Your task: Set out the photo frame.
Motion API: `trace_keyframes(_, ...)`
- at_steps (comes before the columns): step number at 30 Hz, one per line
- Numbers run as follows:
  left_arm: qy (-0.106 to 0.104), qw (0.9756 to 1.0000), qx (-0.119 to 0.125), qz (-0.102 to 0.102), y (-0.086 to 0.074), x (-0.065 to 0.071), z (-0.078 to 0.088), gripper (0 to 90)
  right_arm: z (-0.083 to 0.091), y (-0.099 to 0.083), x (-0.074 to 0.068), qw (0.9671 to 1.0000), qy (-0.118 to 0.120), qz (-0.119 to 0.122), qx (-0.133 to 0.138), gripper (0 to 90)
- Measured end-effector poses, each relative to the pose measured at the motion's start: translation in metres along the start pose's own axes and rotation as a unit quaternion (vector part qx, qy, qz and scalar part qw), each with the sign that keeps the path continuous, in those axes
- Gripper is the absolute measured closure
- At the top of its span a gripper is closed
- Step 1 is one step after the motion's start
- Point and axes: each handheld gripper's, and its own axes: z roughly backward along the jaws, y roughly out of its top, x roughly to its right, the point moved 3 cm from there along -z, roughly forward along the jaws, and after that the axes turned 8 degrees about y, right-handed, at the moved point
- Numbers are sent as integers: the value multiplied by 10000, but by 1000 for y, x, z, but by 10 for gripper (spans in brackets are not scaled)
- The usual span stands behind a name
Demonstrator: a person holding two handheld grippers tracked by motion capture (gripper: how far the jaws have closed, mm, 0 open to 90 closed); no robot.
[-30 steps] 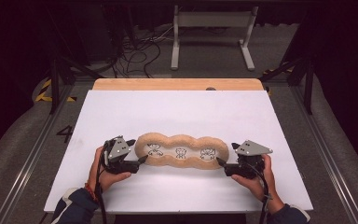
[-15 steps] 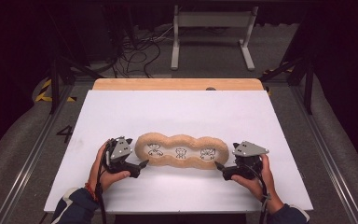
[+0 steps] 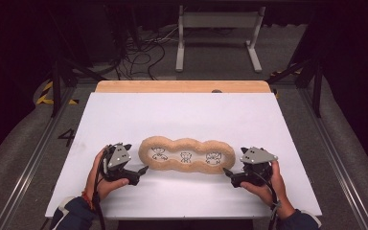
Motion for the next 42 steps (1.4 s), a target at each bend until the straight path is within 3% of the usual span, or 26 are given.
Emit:
trace_keyframes(6, 127, 9999, -3, -57, -10, -4, 13, 54, 8, -7, 5, 9999, -136, -11, -8, 79)
trace_keyframes(17, 143, 9998, -73, -134, -28, -8, 23, 53, 17, -25, 17, 9993, -371, -30, -102, 80)
trace_keyframes(25, 242, 9995, -172, -49, -38, -14, 26, 47, 23, -36, 22, 9990, -434, -130, -54, 79)
trace_keyframes(38, 200, 9997, -114, -39, -54, -20, 37, 48, 35, -50, 26, 9984, -508, -239, -7, 79)
trace_keyframes(42, 191, 9997, -102, 92, -61, -26, 42, 48, 39, -57, 31, 9978, -584, -305, -6, 79)
